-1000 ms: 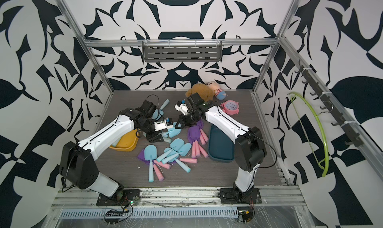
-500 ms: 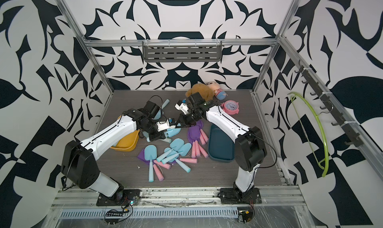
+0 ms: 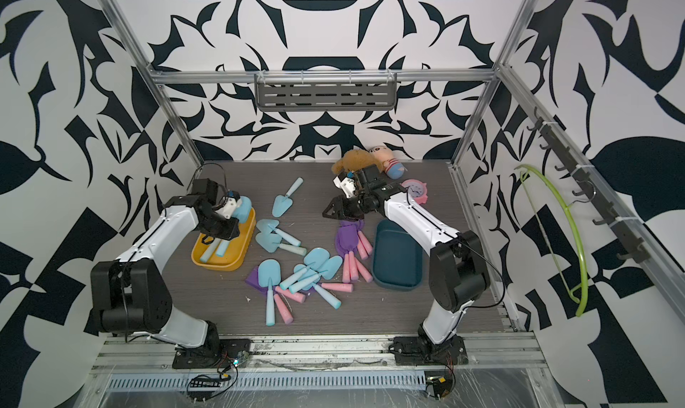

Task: Sort the small shovels by color and place them into the storage box
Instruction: Place the shovel in the storage box.

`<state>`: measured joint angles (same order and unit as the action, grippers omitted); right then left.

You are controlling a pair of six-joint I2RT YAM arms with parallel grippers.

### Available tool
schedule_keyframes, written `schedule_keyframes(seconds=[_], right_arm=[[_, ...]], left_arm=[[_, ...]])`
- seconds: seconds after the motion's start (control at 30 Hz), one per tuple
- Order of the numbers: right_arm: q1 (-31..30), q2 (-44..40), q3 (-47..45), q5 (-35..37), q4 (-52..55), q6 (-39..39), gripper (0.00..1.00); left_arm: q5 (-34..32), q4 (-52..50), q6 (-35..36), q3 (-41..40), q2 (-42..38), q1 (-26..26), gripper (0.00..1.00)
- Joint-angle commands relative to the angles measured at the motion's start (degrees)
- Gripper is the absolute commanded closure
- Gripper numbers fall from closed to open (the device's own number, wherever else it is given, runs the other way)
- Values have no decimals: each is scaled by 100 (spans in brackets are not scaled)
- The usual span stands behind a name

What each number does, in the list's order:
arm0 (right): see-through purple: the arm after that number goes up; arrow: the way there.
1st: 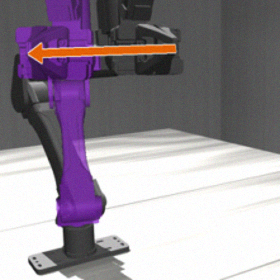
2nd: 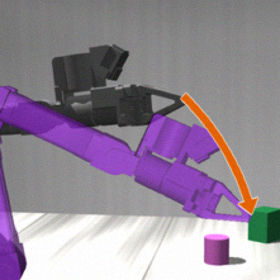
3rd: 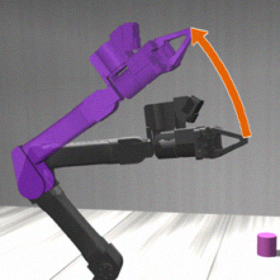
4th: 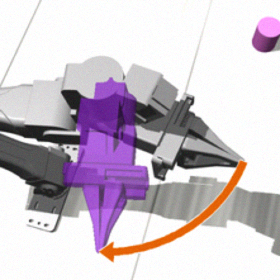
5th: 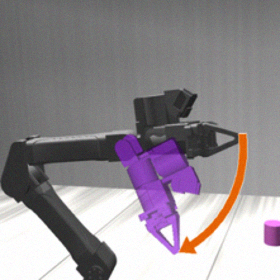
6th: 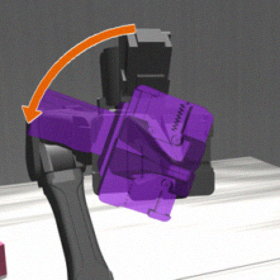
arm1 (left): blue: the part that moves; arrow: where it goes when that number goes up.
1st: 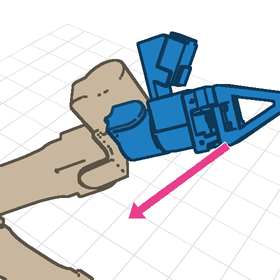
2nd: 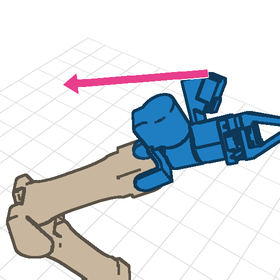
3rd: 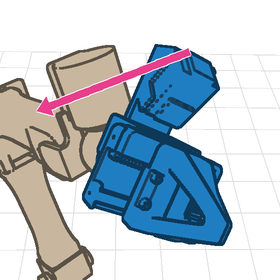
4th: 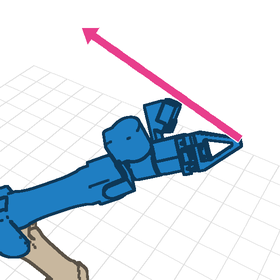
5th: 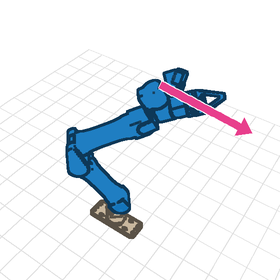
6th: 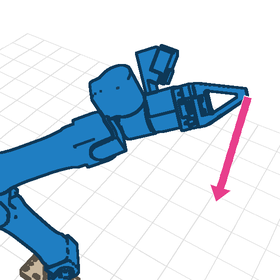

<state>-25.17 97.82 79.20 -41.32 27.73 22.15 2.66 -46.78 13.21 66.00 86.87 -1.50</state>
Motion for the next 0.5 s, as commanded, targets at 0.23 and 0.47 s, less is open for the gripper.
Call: schedule_keyframes(seconds=[0.23,0.47], right_arm=[[-32,-15,-167,-101,-426,13,53],[11,-91,-315,-51,-480,-66,53]], left_arm=[[230,219,-916,72,694,-223,94],[403,171,-987,283,1359,-211,84]])
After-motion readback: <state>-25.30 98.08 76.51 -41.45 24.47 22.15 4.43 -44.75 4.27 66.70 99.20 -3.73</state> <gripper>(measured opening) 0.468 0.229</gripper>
